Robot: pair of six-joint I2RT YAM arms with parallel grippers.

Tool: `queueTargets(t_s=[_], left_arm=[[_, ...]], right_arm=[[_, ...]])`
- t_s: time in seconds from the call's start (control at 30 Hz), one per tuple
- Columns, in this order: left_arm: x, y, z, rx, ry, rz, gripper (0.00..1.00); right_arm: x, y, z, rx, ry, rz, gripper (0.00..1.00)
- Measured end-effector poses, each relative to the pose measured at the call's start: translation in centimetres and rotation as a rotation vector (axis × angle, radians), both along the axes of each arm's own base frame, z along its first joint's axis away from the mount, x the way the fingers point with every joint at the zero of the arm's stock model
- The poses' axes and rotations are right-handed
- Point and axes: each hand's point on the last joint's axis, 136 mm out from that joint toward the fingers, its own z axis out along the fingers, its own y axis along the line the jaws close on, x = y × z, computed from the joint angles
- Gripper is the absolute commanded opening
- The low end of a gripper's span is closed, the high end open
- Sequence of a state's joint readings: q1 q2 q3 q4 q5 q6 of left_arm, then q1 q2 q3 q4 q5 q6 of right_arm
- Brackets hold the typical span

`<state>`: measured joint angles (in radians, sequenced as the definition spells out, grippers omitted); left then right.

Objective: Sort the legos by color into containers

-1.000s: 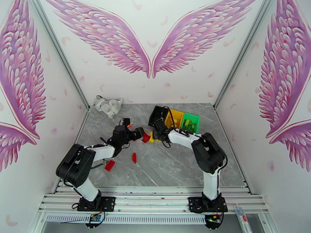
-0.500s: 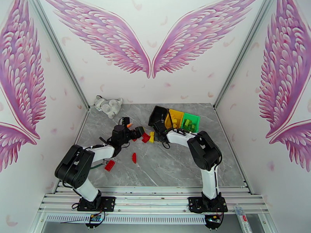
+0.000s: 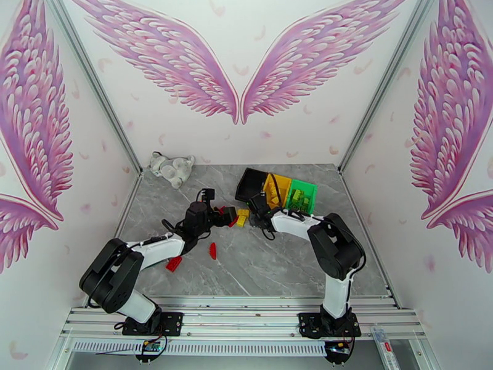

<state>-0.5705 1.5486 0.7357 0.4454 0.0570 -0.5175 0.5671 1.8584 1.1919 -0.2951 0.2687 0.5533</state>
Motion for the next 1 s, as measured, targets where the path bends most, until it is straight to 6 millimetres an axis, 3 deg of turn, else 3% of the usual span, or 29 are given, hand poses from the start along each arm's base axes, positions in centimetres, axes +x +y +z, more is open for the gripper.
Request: queueTargets(t_s=[0.17, 0.37, 0.6, 0.77, 1.0], left_arm=[[-0.9, -1.0, 1.4, 0.046, -0.07, -0.011, 0.99], [-1.4, -1.7, 1.8, 0.104, -0.122, -0.016, 0.99], [-1.8, -2.5, 2.5, 0.141, -0.182, -0.023, 0.99], [-1.5, -2.6, 3.3, 0.139, -0.2, -0.013, 0.99], [-1.1, -2.4, 3.9, 0.131, -0.209, 0.005, 0.99]], right_arm=[[1.7, -3.3, 4.1, 0.029, -0.083, -0.074, 0.25], [3.8, -7.6, 6.4, 0.015, -0.106, -0.165, 0.27], [8.5, -9.2, 11.6, 0.023, -0.197, -0.222, 0.3], [11.1, -9.9, 11.1, 0.006, -0.18, -0.243, 0.36], [12.6, -10.3, 8.3, -0.04, -0.103, -0.24, 0.63]])
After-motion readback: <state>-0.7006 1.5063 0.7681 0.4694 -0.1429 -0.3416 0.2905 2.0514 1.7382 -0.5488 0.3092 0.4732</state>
